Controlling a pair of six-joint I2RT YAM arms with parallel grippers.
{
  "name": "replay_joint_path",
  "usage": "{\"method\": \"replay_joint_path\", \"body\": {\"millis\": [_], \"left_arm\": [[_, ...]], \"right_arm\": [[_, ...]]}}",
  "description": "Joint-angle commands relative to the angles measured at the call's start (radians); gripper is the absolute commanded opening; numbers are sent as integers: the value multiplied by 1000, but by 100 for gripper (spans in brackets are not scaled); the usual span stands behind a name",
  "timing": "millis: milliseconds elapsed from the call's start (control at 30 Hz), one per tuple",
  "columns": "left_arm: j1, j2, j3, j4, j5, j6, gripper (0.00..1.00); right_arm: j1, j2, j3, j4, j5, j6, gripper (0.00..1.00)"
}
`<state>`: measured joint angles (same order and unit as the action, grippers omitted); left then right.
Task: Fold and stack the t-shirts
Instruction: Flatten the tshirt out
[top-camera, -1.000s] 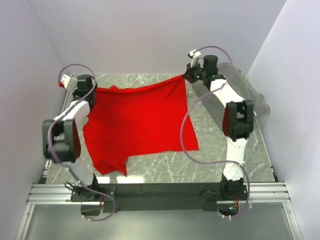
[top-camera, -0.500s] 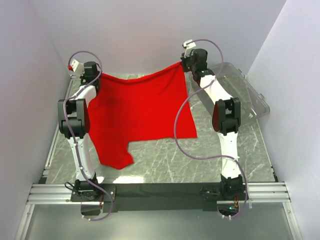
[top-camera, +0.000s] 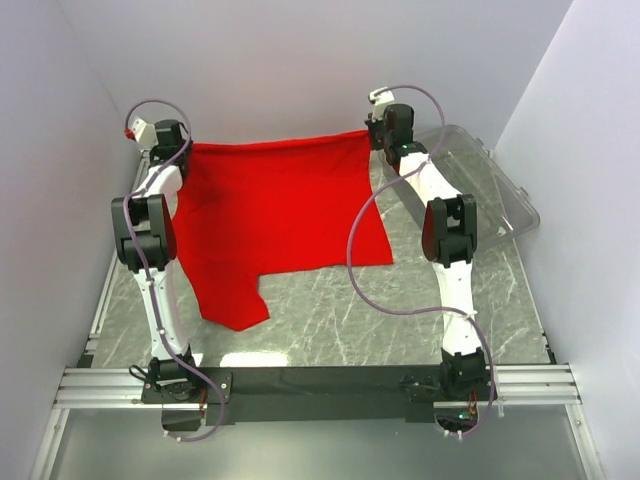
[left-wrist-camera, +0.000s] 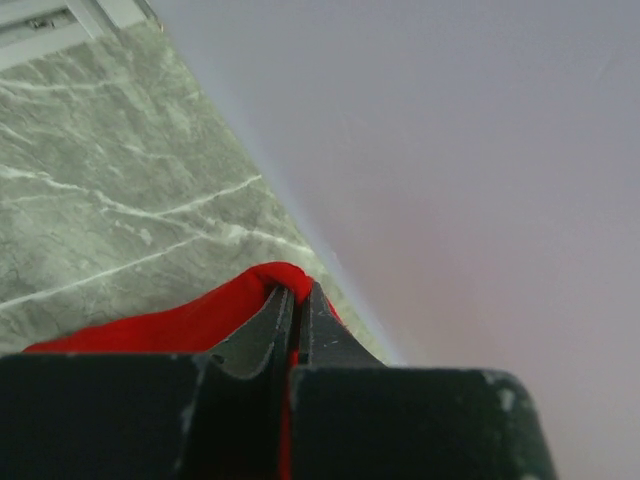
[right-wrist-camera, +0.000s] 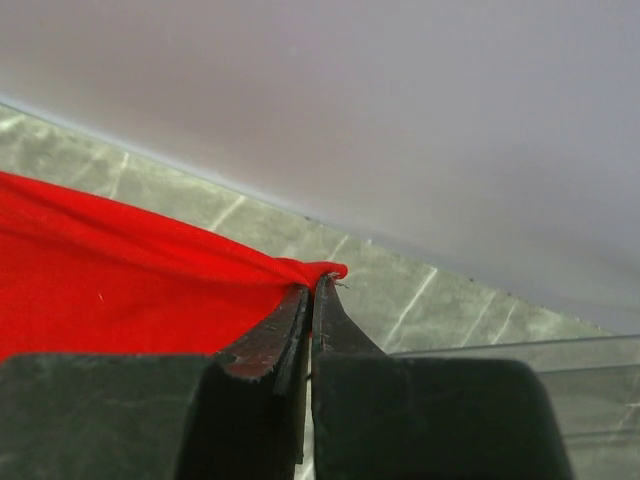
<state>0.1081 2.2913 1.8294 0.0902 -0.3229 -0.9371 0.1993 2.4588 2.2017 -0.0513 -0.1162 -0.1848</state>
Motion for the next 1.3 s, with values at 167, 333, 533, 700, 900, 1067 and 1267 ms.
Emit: {"method": "replay_joint_path", "body": {"millis": [167, 333, 533, 700, 900, 1067, 1267], "left_arm": [[5, 20, 47, 37, 56, 32, 1], [13, 8, 24, 77, 100, 70, 1], [15, 7, 10, 132, 214, 130, 1], [21, 2, 4, 125, 206, 115, 1], [36, 0, 2, 100, 200, 90, 1], [36, 10, 10, 97, 217, 80, 1], [44, 13, 4, 86, 188, 49, 1]], "right_arm": [[-15, 0, 56, 28, 39, -19, 0], [-14, -15, 24, 39, 18, -22, 0], [-12, -23, 13, 48, -19, -15, 0], [-12, 9, 67, 39, -16, -8, 0], [-5, 17, 67, 4, -62, -109, 0], [18, 3, 19, -11, -116, -205, 0], [52, 97, 173, -84, 16, -165, 0]]}}
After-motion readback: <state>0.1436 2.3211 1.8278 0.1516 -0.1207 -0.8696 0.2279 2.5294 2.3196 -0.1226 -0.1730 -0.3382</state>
